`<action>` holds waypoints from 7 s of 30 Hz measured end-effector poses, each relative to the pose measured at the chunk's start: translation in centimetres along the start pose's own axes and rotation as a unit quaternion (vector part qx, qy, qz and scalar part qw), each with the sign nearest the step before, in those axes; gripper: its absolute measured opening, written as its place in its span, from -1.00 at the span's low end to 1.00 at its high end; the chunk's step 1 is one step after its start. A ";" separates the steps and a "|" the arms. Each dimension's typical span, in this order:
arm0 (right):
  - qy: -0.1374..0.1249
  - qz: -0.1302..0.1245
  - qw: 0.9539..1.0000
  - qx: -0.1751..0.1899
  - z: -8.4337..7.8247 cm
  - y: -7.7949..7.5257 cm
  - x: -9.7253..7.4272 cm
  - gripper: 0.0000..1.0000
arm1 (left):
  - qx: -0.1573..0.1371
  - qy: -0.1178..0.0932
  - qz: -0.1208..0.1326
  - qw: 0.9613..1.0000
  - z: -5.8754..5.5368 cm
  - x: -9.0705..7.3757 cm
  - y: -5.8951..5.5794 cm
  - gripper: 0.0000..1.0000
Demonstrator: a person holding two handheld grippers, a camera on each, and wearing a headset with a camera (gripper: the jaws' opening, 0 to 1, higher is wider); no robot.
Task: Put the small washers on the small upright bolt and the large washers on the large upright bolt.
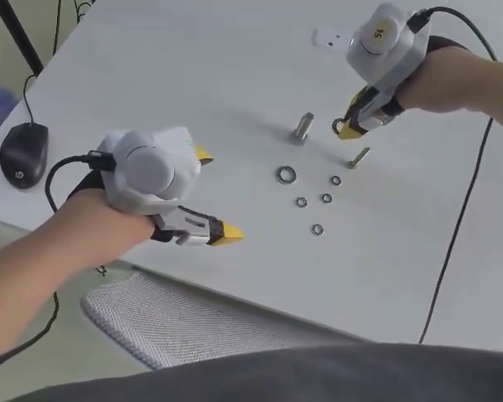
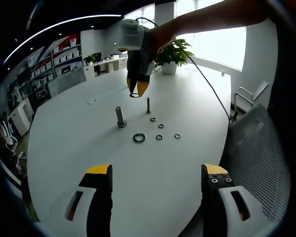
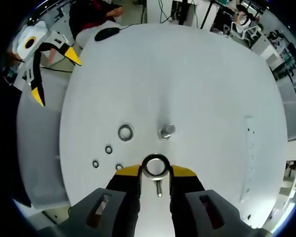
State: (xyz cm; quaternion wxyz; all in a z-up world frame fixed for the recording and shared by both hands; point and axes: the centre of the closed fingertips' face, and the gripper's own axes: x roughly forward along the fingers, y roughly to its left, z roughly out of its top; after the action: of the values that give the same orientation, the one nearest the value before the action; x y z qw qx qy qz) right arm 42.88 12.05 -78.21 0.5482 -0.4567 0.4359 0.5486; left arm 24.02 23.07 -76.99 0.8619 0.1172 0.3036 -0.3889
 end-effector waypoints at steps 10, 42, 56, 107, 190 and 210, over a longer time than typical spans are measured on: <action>0.003 0.002 1.000 -0.014 2.3 -0.8 1.1 -0.57 | -0.007 0.002 0.009 1.000 -0.2 -0.3 0.6 0.46; 0.037 0.017 0.998 -0.039 3.5 -1.3 4.4 -0.57 | -0.015 0.008 0.008 1.000 -0.6 -0.1 1.2 0.42; 0.044 0.013 0.998 -0.049 3.0 -1.3 7.5 -0.56 | -0.019 0.010 0.004 1.000 -0.9 0.2 1.1 0.40; -0.029 0.004 0.999 -0.034 4.1 -2.8 5.6 0.29 | -0.023 -0.009 -0.017 1.000 0.3 1.4 -0.5 0.85; -0.026 0.036 0.993 -0.107 2.1 7.6 10.0 -0.24 | -0.033 -0.016 -0.029 0.999 0.6 1.8 -2.1 0.78; 0.029 0.014 0.996 -0.080 2.3 7.2 9.7 -0.54 | -0.034 -0.018 -0.032 0.999 1.1 1.8 -2.5 0.71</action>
State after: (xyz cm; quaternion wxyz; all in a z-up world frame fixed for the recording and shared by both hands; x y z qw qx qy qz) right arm 35.78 16.19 -87.44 0.4894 -0.5087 0.4121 0.5761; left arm 23.59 19.87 -77.16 0.8577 0.0708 0.3049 -0.4079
